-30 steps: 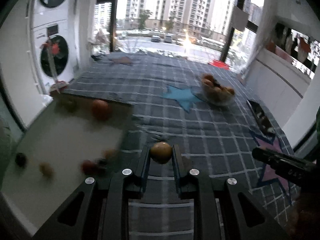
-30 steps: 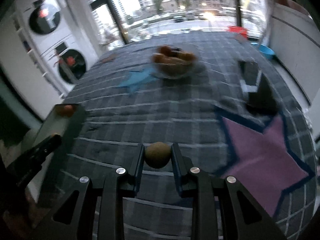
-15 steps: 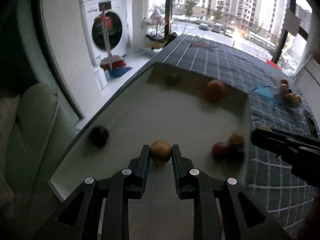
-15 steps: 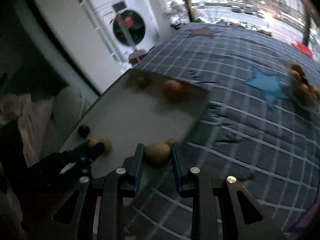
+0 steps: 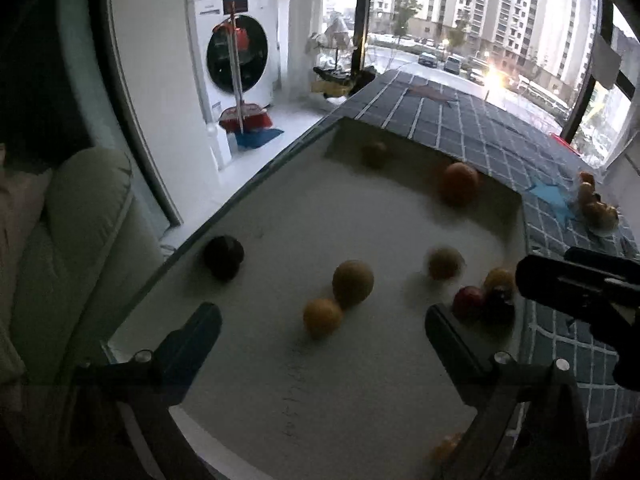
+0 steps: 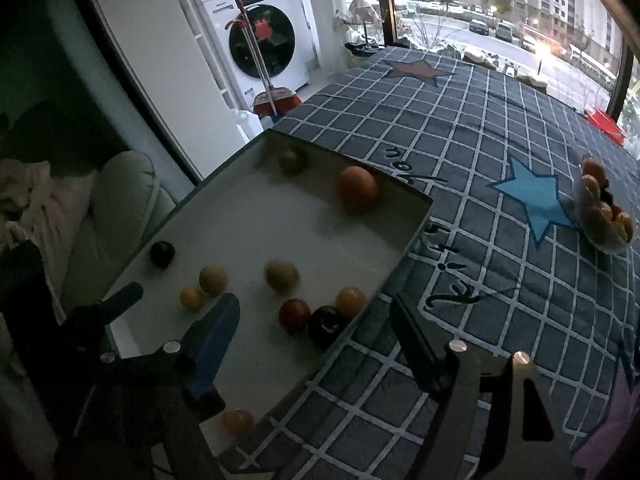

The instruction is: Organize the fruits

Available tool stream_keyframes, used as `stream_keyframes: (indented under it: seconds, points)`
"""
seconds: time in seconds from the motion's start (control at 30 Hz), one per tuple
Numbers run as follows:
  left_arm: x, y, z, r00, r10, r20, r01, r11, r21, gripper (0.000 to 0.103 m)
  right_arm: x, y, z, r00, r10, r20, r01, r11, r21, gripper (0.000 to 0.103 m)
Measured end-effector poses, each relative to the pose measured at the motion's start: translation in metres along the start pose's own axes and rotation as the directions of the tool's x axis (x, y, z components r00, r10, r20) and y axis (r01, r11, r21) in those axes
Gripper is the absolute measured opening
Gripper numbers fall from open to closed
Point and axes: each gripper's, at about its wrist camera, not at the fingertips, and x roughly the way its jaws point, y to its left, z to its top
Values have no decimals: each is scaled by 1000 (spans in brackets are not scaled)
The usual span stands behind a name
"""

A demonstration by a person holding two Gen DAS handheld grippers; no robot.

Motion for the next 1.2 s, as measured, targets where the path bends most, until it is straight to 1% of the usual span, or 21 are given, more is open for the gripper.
stream_keyframes:
  seconds: [0.07,0.1,0.17,0.2,0.3,0.37,0.53,0.67,0.77,1.2]
  points:
    - [0,-1,1,1000,-1,-14,1,1000,14,103,2,-2,2,1000,-11,-9,11,1000,11,86]
    - [1,-2,1,999,-7,-32,8,1000,23,102,1,-4,2,1000,-12,-14,12,1000,17,88]
    - [4,-5,1,998,-27,-60,29,999,37,102,1,-6,1,999,-19,-26,19,1000,21,95]
    - [4,-6,0,998,-22,-64,25,999,40,103,3,-6,0,999,-26,-39,27,999,20,103]
    - [-2,-8,-3,999,-25,-48,27,999,39,102,2,-7,-4,998,-44,-45,45,999,8,103]
    - [-6,-10,-4,999,-8,-49,10,999,38,102,-2,-7,-7,997,-62,-39,62,998,1,103]
    - [-11,-15,-7,998,4,-64,0,998,57,103,-4,-7,-10,997,-61,-53,61,998,1,103]
    - [-12,-19,-9,997,36,-66,-31,997,74,102,-7,-5,-14,996,-73,-61,73,997,-9,103]
    - [-13,-20,-10,997,46,-67,-41,996,80,102,-7,-4,-15,995,-74,-65,73,997,-12,103]
    - [-10,-20,-12,994,64,-92,-57,995,76,103,-6,0,-18,995,-65,-73,63,998,-26,103]
